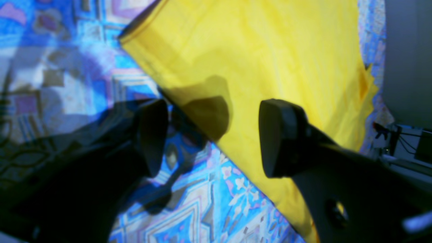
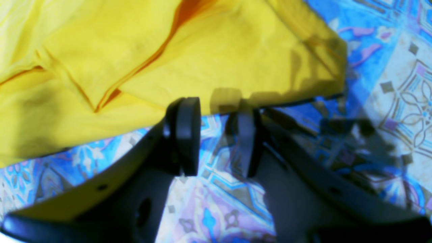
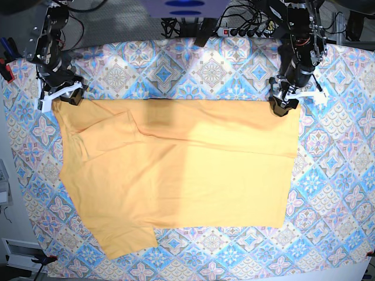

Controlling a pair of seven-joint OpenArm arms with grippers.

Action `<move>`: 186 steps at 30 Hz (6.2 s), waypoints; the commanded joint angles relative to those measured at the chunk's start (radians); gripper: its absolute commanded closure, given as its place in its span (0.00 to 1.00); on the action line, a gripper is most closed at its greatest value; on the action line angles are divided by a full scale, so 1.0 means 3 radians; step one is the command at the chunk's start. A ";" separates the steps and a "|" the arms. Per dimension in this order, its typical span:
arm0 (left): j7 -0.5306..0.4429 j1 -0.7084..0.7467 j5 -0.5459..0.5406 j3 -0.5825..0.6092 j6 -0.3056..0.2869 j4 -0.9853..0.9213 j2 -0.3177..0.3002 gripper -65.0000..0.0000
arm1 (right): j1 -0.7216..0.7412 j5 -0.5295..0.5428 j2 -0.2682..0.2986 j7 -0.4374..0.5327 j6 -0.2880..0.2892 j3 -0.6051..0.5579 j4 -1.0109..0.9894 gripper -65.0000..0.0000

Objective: Fold the T-shirt properly
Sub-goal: 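Drag the held shoulder edge with both grippers toward the robot base, then release the shoulder edge and move both grippers down the shirt's sides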

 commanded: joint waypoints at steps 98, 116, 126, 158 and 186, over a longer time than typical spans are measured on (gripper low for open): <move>0.0508 0.1309 -0.0492 -0.0593 0.0059 0.1440 -0.0129 0.57 | -0.0614 0.0449 -0.0378 -0.0485 0.0010 0.1420 0.0540 0.71; 0.0590 0.0061 -0.0456 -0.0527 0.0075 0.0780 -0.0446 0.57 | 0.0491 -0.0001 -0.0214 -0.0915 0.0015 0.0724 0.0683 0.71; 0.0600 -0.0839 0.0102 -0.0327 0.0069 0.0156 -0.0523 0.57 | 0.1017 -0.0257 -0.0224 -0.0889 0.0179 0.0535 0.0126 0.71; -0.0029 -0.2297 0.1288 0.0603 -0.0002 -0.1935 -0.0411 0.56 | 0.1386 -0.0262 -0.0224 -0.0741 0.0184 0.0535 -0.0462 0.71; 0.0038 -0.1944 0.1288 0.0619 -0.0023 -0.1797 -0.0252 1.00 | 0.1386 -0.0246 -0.0224 -0.0741 0.0184 0.0545 -0.0447 0.71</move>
